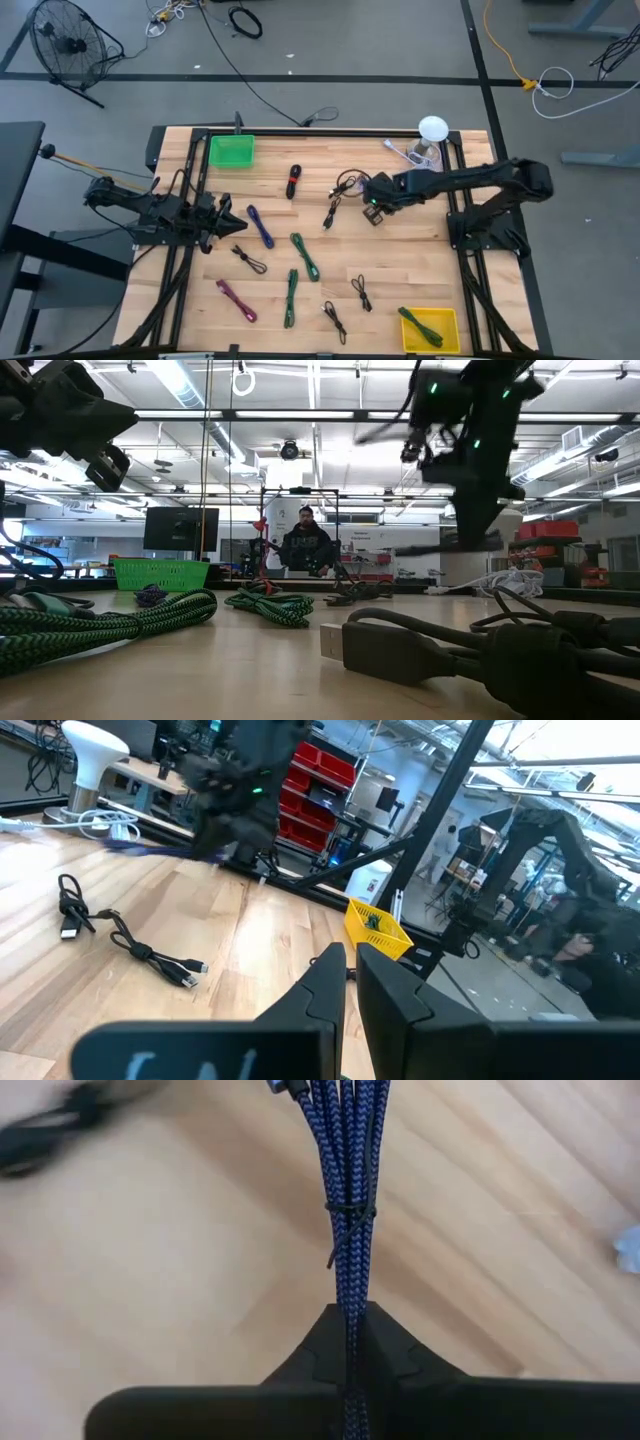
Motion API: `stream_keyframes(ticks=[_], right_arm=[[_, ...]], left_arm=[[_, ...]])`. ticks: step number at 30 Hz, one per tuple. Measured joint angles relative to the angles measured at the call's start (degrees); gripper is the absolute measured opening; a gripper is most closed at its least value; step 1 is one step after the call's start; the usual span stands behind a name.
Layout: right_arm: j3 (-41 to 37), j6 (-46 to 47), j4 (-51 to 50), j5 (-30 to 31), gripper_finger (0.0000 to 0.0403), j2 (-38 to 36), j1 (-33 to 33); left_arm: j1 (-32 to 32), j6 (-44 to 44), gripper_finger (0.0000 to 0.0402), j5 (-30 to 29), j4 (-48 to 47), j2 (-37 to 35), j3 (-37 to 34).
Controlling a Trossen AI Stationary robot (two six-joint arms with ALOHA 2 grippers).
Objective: Pick & Place USB Port
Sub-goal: Put the blue charger cable into the yellow bin
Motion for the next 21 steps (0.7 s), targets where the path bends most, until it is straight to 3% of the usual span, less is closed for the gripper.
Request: stream_keyframes(ticks=[10, 21], right_arm=[[0.0, 10.6, -3.5, 0.1, 0.0006, -9.2, 18.9], [0.1, 30.9, -5.2, 2.5, 0.0006, -10.7, 41.7]], left_arm=[[0.0, -0.2, 0.0032, 0.0, 0.0, 0.0, 0.0], [0.0, -0.6, 0.0032, 0.0, -0.1, 0.0, 0.0]])
